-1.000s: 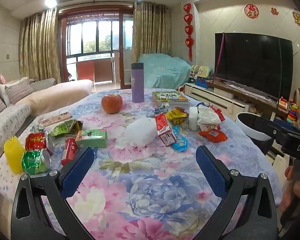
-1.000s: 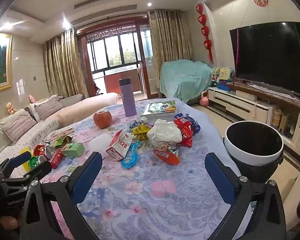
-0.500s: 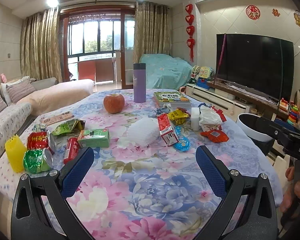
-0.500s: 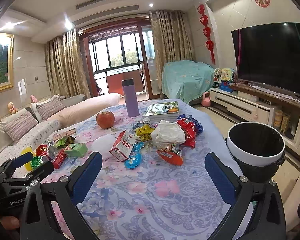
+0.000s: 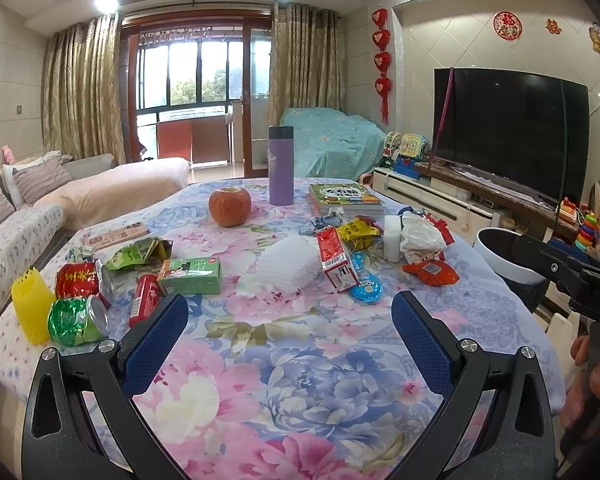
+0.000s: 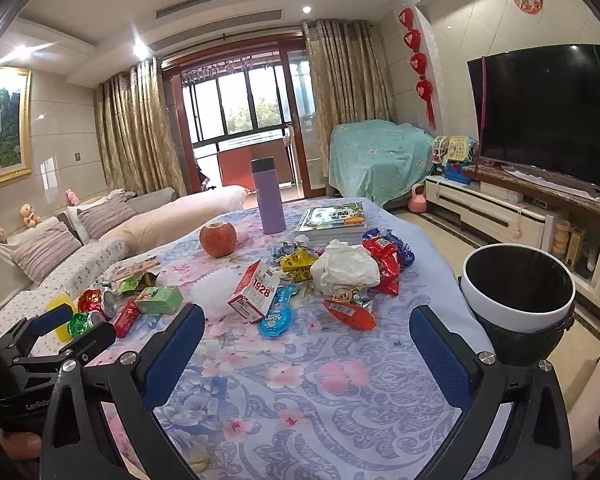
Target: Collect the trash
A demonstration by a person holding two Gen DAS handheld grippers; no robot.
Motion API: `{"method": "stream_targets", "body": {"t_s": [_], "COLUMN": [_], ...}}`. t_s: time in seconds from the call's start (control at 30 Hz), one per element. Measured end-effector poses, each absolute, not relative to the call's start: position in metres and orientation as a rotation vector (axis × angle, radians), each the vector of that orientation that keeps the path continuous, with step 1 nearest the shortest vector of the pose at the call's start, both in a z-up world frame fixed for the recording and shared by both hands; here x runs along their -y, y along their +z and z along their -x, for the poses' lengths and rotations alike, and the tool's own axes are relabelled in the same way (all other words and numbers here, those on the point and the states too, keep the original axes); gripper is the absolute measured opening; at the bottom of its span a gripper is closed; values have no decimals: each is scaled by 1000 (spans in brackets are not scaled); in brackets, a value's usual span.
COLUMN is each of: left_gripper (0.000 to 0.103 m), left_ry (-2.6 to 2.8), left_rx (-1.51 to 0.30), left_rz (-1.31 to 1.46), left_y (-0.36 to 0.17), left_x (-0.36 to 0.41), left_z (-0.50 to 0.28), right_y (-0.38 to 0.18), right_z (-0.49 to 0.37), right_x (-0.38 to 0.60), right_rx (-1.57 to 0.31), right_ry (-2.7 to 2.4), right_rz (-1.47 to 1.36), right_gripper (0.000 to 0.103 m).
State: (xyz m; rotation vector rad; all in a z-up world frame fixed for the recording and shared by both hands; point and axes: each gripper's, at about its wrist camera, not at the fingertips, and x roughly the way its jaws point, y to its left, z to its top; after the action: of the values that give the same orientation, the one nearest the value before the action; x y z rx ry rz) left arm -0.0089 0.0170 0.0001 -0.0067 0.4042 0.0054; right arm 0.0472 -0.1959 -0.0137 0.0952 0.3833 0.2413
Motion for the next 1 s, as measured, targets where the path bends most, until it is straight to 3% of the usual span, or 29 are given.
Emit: {"method": "stream_targets", "body": {"t_s": [1.0], "left_gripper": [103], "left_ry": [7], "left_rx": [-402], "left_rz": [7], "left_y": [2], "left_x": [-20], "left_z": [9], "right_y": [-16], "right_z": [-48], "right_x": [188], "right_rx": [-386], "right_ry": [270], "right_rz": [-95], "right_gripper": [103]}}
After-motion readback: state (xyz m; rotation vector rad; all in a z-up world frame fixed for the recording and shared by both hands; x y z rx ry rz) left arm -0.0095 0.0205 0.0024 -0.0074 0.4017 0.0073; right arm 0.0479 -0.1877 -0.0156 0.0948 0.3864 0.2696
